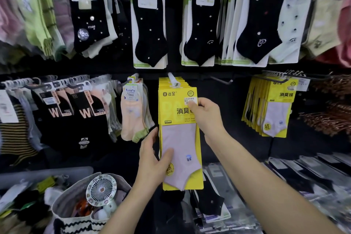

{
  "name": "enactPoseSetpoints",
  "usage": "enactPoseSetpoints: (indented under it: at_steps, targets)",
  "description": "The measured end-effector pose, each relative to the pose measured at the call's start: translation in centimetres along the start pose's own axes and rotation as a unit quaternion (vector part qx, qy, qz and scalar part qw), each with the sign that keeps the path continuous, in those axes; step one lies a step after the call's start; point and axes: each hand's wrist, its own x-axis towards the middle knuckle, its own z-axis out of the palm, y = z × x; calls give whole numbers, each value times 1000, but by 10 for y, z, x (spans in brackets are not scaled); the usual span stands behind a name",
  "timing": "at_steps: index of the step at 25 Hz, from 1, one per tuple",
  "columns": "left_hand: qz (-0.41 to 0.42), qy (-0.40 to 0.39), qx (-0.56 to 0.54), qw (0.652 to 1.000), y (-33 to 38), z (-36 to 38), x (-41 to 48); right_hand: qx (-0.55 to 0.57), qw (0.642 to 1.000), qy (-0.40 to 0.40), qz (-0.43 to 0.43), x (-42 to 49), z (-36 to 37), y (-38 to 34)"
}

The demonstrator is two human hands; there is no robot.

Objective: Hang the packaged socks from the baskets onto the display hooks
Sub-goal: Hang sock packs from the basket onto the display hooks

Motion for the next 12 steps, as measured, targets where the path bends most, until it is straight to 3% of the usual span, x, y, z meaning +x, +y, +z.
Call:
enactPoseSetpoints:
  at_steps: [12]
  targets:
    - [60,16,-49,997,43,4,29,26,999,20,4,3,-3,-6]
